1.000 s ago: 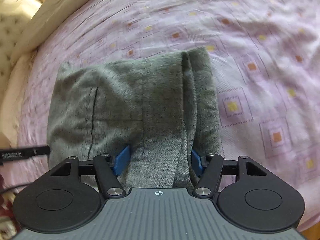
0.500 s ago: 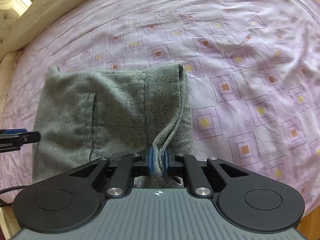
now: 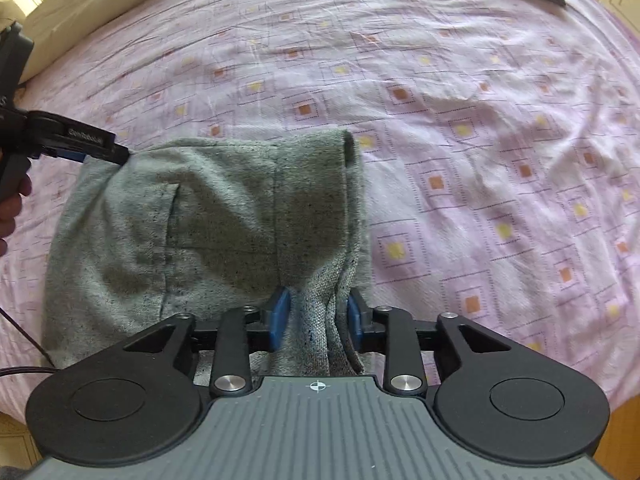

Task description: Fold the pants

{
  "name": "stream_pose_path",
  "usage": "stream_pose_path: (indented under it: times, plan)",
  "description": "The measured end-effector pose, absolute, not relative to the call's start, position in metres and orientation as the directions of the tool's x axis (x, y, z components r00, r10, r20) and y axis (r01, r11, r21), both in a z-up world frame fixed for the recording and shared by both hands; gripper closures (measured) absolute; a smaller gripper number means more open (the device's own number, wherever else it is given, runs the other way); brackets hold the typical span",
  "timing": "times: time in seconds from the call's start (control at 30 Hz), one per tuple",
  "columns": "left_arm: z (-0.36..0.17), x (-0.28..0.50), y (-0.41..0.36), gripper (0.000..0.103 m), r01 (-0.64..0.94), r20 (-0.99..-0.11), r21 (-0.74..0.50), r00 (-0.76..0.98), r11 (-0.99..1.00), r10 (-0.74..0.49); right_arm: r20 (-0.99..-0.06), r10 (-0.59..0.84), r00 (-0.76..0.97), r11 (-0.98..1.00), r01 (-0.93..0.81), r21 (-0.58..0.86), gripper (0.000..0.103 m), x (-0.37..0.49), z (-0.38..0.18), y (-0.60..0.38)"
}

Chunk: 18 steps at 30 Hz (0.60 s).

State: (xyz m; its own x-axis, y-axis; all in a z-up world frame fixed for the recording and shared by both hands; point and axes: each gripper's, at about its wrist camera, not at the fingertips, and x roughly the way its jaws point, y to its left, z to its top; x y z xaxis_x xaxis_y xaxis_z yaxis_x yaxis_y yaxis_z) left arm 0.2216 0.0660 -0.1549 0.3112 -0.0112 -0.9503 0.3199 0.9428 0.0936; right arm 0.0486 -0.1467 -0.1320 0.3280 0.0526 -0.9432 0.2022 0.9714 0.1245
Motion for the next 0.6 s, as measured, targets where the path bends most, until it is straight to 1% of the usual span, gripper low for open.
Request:
stream_pose_path:
  times: [0.1,0.27,0.4,0.53,0.6]
  plan:
    - [-0.141,0.216,0.072,0.039,0.295,-0.953,0.085,0.303,0.952,-0.008,-0.927,0.03,0.374,0.973,0.199,0.112,0.073,0.045,-0.117,-0.144]
    - [-0.123,0.185,0.081,0.039,0.292,-0.957,0.077,0.291,0.953,-0.012,-0.902,0.027,0.431,0.983,0.155,0.103,0.073,0.045,-0.102,-0.133]
    - [-0.129,0.157,0.085,0.039,0.293,-0.967,0.071,0.255,0.953,-0.007,-0.912,0.028,0.408,0.984,0.149,0.097,0.073,0.054,-0.11,-0.126]
    - [-0.142,0.131,0.089,0.039,0.293,-0.975,0.08,0.222,0.953,0.014,-0.925,0.052,0.378,0.978,0.169,0.124,0.073,0.058,-0.124,-0.127]
    - [-0.147,0.119,0.091,0.036,0.295,-0.975,0.084,0.223,0.952,0.017,-0.929,0.056,0.365,0.976,0.178,0.129,0.072,0.057,-0.129,-0.128]
